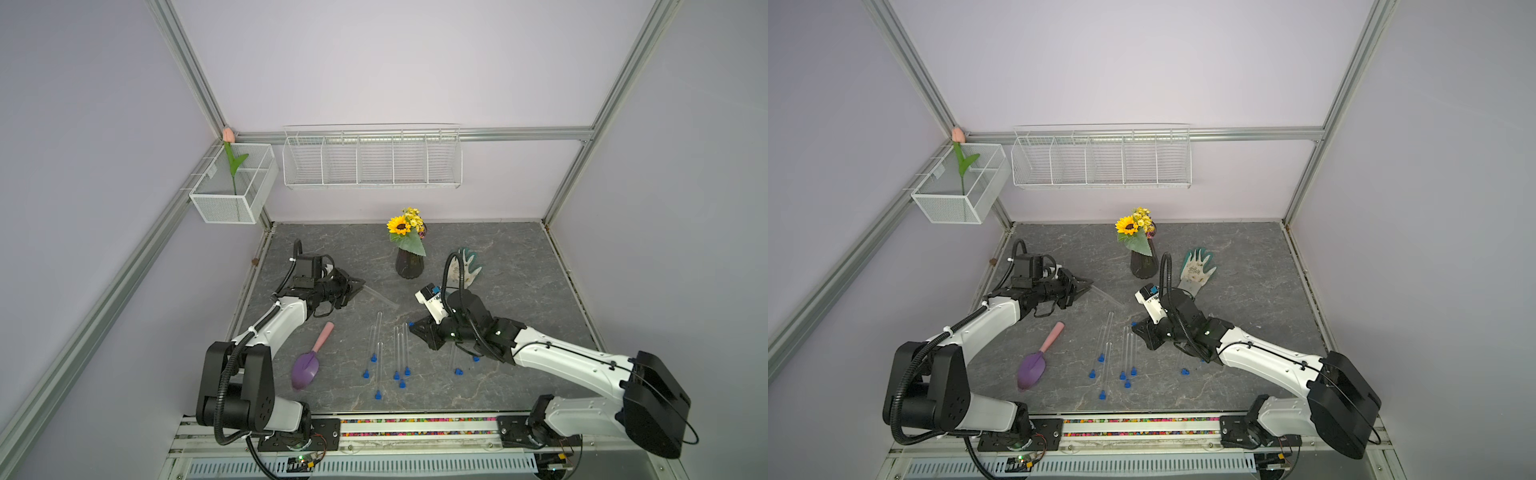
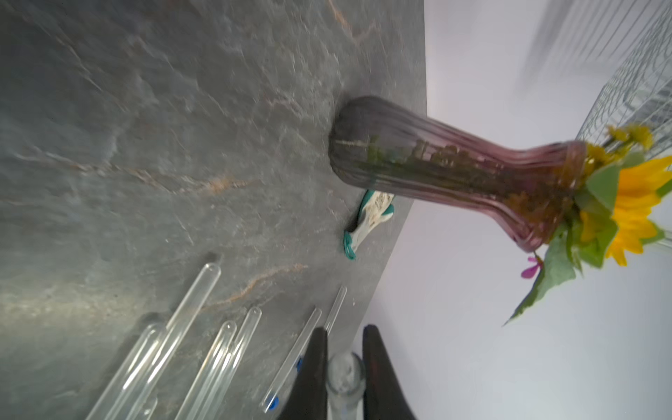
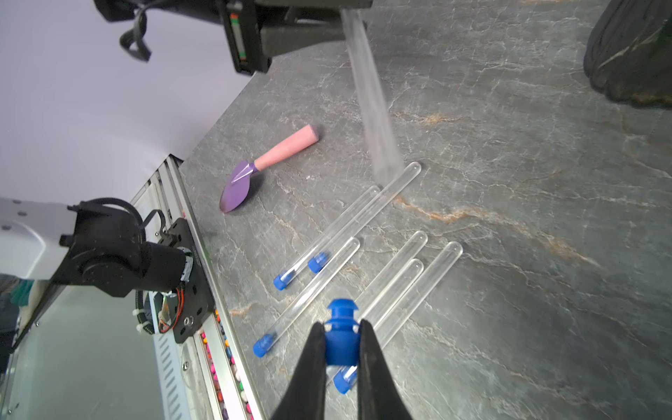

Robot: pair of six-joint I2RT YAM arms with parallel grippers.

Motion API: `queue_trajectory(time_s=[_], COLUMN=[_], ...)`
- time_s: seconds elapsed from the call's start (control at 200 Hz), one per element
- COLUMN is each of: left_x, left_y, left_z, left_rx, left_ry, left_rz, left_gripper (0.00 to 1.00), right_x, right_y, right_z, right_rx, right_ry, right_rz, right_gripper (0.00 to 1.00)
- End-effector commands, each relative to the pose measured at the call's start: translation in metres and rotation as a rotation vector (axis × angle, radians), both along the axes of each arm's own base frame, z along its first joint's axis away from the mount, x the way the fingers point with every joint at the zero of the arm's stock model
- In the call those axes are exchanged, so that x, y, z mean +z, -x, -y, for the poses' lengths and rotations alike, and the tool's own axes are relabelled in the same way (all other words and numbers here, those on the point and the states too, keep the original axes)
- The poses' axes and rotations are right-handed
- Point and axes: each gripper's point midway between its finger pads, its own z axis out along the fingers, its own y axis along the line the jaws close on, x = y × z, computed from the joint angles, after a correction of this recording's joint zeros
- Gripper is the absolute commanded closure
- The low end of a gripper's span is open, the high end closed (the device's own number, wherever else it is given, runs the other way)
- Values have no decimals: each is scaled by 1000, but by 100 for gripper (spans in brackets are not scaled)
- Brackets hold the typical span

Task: Remove stoppers from test tubes
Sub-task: Open the stopper on the test tube, then place the test tube at the center of the board, then place the stopper at the center of the board.

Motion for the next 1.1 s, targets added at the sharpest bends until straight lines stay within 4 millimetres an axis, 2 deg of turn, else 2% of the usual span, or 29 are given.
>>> queue_trajectory(time_s=[0.0,0.18,0.295,0.495,0.695,0.865,1.095], left_x=[7,-2,-11,-27,-52,-73,-93], left_y=[-12,-4,12,38,49,54,65], left_z=[-2,0,11,68,116,143,170], left_rx=[10,-21,-135,-406,-565,-637,-683], left_ry=[-32,-52,-190,-357,-457,-483,-491], left_rz=[45,21,28,29,16,-11,-29], left_gripper=[100,100,100,100,100,100,100], right_x=[-5,-6,-21,-43,-59,-76,-105], right_y=[11,8,-4,-8,-9,-11,-18], right_z=[6,14,36,67,89,97,95], right_rx=[44,11,-104,-215,-282,-299,-299], right_ry=[55,104,232,363,406,430,429], right_rz=[51,56,16,-118,-233,-312,-393], right_gripper=[91,90,89,89,87,87,86])
